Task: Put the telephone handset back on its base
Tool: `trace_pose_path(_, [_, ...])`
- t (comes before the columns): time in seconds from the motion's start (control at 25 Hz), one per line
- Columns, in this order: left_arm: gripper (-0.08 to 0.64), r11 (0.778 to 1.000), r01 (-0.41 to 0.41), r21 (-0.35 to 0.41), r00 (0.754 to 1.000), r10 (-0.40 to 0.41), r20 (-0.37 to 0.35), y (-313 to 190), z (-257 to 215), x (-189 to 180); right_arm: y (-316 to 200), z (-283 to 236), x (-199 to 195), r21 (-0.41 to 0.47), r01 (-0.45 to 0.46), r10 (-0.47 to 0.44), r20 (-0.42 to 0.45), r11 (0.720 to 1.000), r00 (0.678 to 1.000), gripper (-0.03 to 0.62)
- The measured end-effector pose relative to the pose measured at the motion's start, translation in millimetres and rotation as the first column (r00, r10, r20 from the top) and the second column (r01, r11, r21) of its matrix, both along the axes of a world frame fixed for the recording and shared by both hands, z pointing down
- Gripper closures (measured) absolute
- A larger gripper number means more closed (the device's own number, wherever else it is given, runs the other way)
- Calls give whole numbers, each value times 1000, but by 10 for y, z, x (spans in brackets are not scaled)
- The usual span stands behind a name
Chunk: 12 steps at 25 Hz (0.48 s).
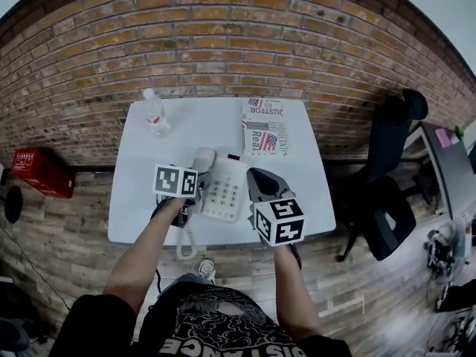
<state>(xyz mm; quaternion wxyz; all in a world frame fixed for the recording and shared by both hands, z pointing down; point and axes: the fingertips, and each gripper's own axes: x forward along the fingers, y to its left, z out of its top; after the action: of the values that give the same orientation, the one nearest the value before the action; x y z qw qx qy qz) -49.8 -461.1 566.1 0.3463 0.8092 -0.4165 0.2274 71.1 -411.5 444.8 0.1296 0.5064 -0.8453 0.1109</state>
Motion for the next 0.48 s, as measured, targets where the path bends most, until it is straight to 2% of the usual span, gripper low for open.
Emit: trace_pose_path(0.48, [336, 997, 32, -76, 997, -26, 76, -90, 173, 71, -17, 42, 102, -7, -30, 30, -11, 1000, 999, 594])
